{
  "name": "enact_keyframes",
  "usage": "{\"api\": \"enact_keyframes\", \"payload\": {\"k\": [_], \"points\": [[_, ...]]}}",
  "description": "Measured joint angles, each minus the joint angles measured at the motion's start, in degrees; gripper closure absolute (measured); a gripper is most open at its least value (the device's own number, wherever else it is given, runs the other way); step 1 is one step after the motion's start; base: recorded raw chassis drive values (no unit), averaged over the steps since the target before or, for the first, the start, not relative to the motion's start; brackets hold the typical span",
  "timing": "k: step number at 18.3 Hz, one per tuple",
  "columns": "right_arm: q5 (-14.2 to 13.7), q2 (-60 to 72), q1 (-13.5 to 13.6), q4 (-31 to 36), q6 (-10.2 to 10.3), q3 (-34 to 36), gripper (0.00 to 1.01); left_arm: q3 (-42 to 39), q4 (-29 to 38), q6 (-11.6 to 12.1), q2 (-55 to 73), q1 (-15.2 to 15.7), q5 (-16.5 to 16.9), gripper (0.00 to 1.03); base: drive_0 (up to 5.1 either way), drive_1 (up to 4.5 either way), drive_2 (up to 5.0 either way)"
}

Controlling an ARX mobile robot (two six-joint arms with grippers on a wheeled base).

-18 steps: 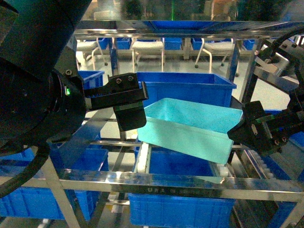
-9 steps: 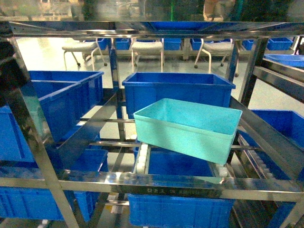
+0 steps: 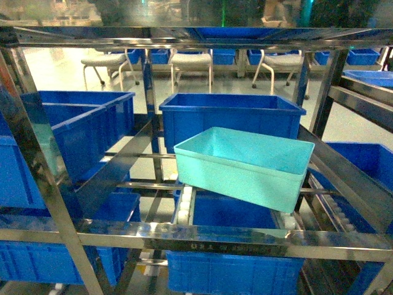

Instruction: Organize blue bins on left shelf correctly

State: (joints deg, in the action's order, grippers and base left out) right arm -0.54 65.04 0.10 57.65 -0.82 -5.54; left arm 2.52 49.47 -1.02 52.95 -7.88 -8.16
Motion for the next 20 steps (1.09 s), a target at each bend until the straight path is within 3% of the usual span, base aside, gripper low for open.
{"api": "enact_keyframes", "payload": {"k": [4, 5, 6, 12, 20], "points": [[0.5, -10.3, -0.1, -6.7, 0.0, 2.5, 0.99, -1.6, -8.7, 0.0, -9.9, 2.6, 3.0, 1.01, 0.0, 0.0, 0.0], [0.5, -13.0, -0.1, -9.0, 0.0, 3.2, 0.99, -1.6, -10.9, 0.0, -12.7, 6.1, 7.0, 1.01, 0.0, 0.0, 0.0], [0.5, -15.8, -0.1, -11.2, 0.0, 3.7, 0.99, -1.6, -13.1, 0.0, -15.4, 8.2, 7.1, 1.01, 0.0, 0.0, 0.0], [0.5, -33.0, -0.1, -26.3, 0.0, 4.7, 0.99, -1.7, -26.4, 0.0, -29.8, 7.7, 8.2, 1.01, 0.0, 0.0, 0.0], [0.5, -45.6, -0.1, -38.0, 0.0, 4.8, 0.99, -1.7, -35.4, 0.0, -39.0, 7.7, 8.2, 1.01, 0.0, 0.0, 0.0]]}}
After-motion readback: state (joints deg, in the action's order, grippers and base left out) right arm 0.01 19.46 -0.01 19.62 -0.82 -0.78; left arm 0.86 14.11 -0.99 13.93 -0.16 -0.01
